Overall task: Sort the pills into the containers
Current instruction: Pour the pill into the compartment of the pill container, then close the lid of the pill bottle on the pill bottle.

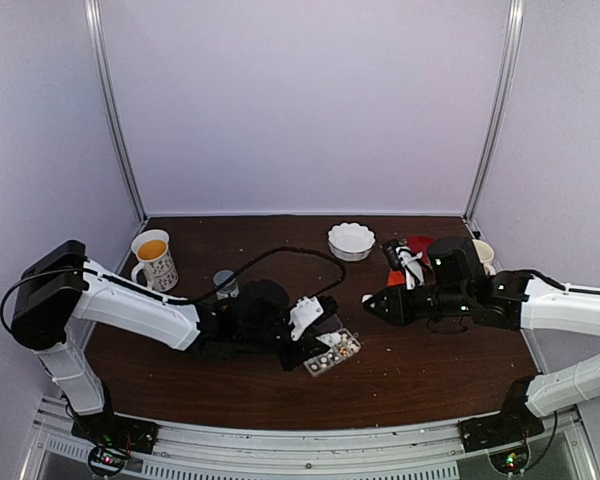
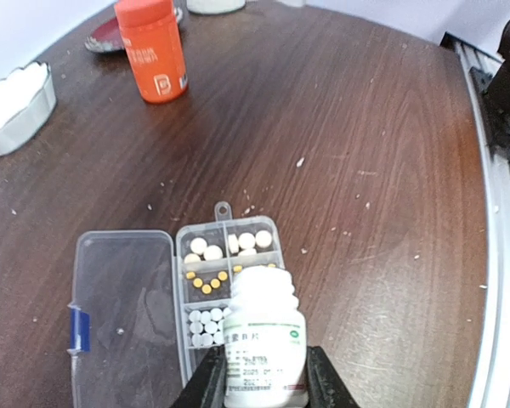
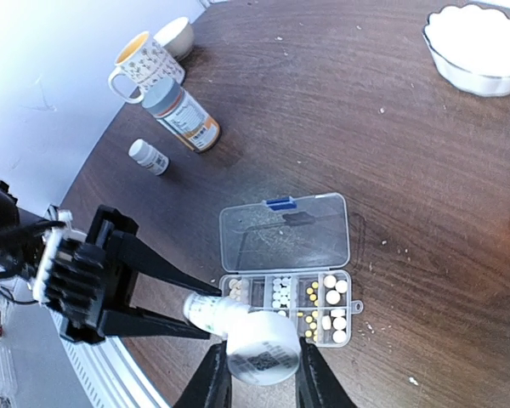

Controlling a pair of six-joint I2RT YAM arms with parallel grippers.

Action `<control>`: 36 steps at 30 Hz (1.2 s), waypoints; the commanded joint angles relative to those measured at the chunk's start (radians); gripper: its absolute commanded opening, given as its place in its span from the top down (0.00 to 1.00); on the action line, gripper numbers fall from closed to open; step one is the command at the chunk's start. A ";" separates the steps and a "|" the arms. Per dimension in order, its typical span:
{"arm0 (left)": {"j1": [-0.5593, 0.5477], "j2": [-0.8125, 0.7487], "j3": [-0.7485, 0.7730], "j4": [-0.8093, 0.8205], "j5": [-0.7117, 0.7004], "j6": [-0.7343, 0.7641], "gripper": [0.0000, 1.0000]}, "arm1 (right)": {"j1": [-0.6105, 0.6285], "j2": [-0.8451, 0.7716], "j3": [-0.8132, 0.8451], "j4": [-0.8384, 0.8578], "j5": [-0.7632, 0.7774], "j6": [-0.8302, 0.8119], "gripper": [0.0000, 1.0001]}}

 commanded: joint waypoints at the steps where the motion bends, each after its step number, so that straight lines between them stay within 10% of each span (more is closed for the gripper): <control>1: -0.004 -0.100 -0.047 0.124 0.008 0.012 1.00 | -0.009 -0.044 0.085 -0.082 -0.087 -0.118 1.00; 25: -0.003 -0.436 -0.261 0.741 0.334 0.046 1.00 | -0.006 -0.127 0.363 -0.204 -0.645 -0.357 1.00; 36: -0.004 -0.431 -0.257 0.788 0.391 0.034 1.00 | 0.066 -0.052 0.473 -0.289 -0.578 -0.441 1.00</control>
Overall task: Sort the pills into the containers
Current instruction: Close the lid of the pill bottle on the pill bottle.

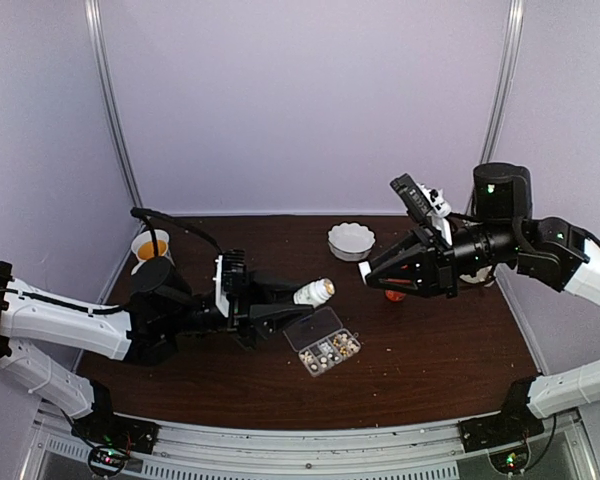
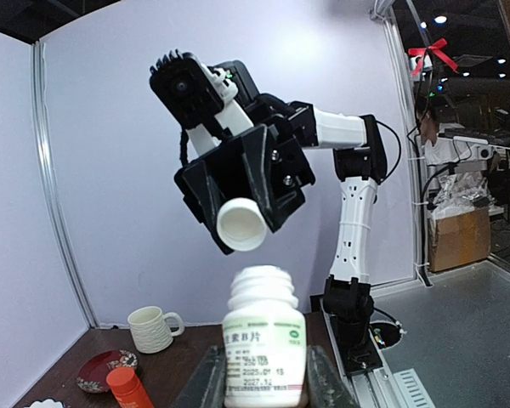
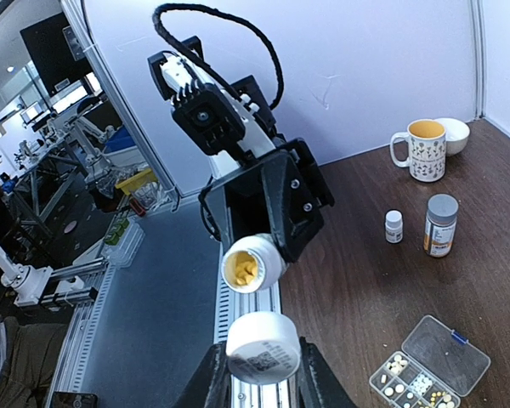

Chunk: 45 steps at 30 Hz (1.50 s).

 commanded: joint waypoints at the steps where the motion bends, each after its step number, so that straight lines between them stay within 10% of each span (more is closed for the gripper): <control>1: -0.004 -0.006 0.012 0.027 0.018 0.006 1.00 | 0.042 0.050 0.068 -0.060 0.039 -0.065 1.00; 33: -0.004 -0.029 0.048 -0.150 -0.017 -0.001 1.00 | 0.233 0.244 0.304 -0.442 0.414 -0.299 1.00; 45: -0.003 0.023 0.110 -0.087 0.098 -0.160 1.00 | 0.268 0.212 0.234 -0.307 0.320 -0.423 1.00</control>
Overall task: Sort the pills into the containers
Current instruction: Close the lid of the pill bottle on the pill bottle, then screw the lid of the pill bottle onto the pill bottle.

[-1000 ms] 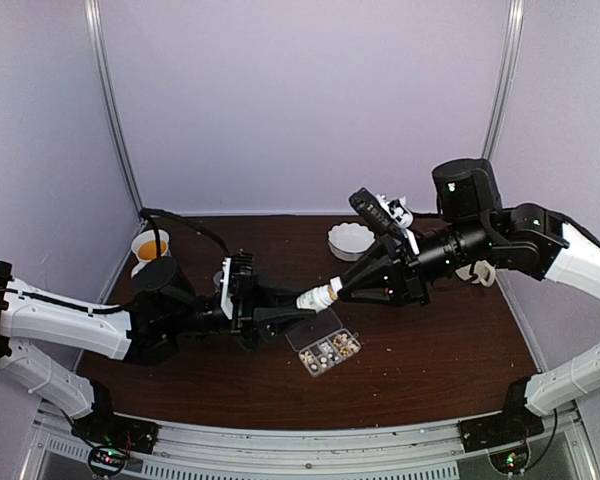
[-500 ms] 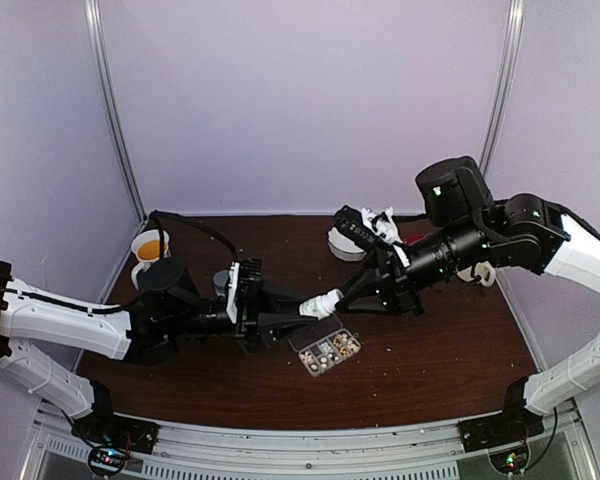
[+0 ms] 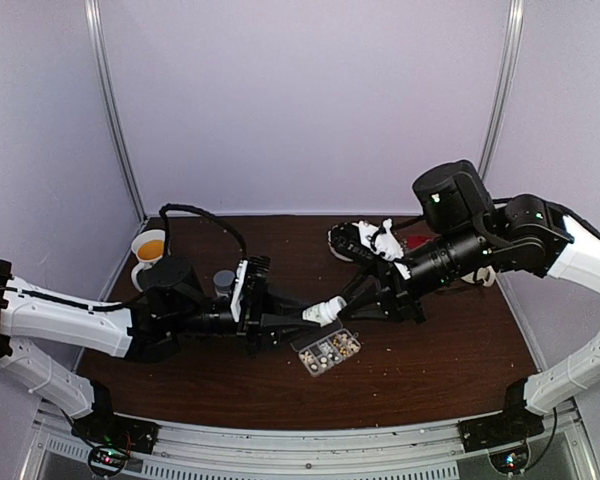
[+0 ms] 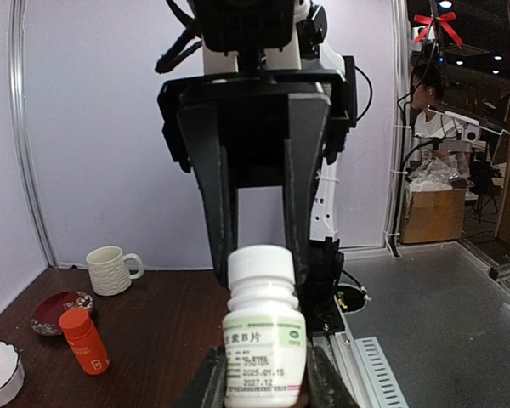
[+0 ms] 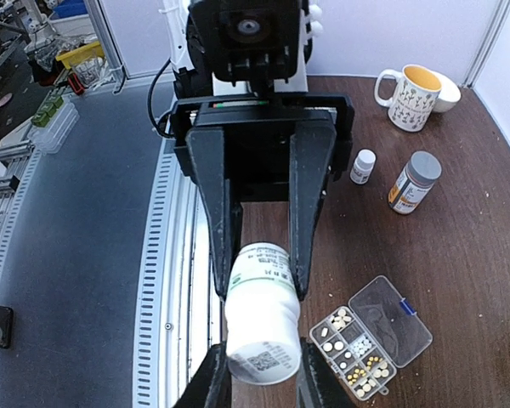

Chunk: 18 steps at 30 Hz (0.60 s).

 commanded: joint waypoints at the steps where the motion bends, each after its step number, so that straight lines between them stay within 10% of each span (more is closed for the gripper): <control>1: -0.001 0.031 0.093 0.144 0.085 -0.125 1.00 | 0.032 -0.016 -0.042 0.088 -0.043 -0.099 1.00; 9: 0.063 0.118 0.125 0.399 0.250 -0.438 1.00 | 0.048 -0.091 -0.144 0.183 -0.033 -0.364 1.00; 18: 0.066 0.106 0.173 0.251 0.286 -0.429 1.00 | 0.047 -0.099 -0.169 0.147 -0.019 -0.537 1.00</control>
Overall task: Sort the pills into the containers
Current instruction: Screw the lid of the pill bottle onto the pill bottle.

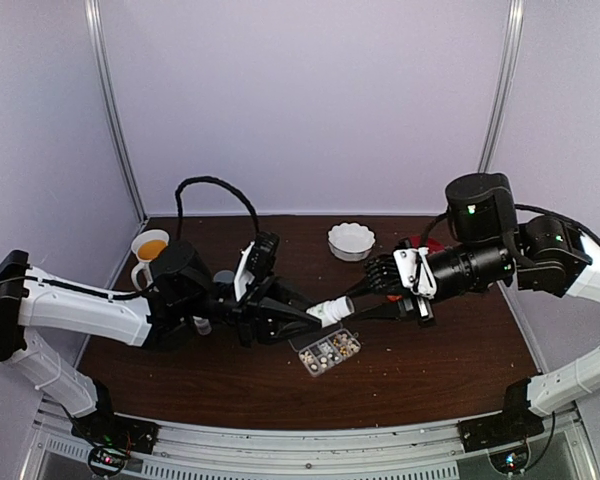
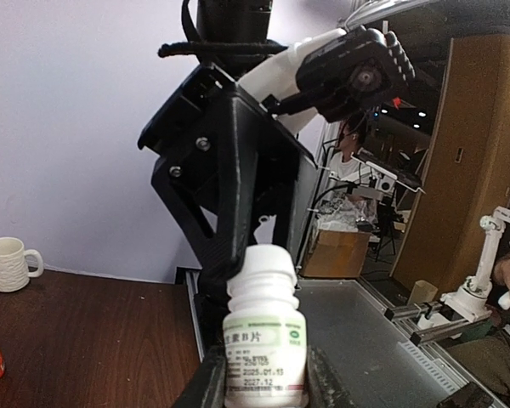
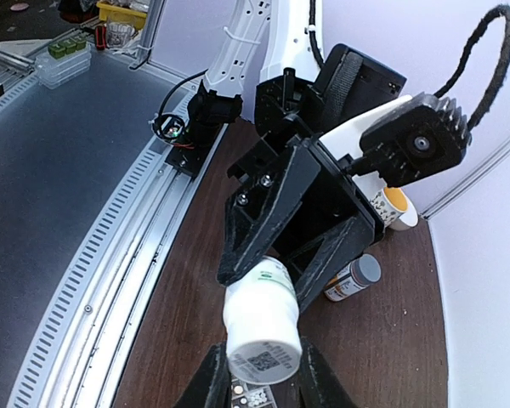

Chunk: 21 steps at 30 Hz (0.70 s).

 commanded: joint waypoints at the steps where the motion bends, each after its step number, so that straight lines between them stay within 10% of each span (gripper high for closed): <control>1: 0.005 -0.018 0.097 0.032 -0.019 -0.021 1.00 | 0.017 0.049 -0.004 -0.066 -0.012 -0.129 1.00; 21: 0.004 -0.033 0.245 -0.332 -0.030 -0.006 1.00 | 0.065 0.037 -0.120 0.164 0.111 -0.271 1.00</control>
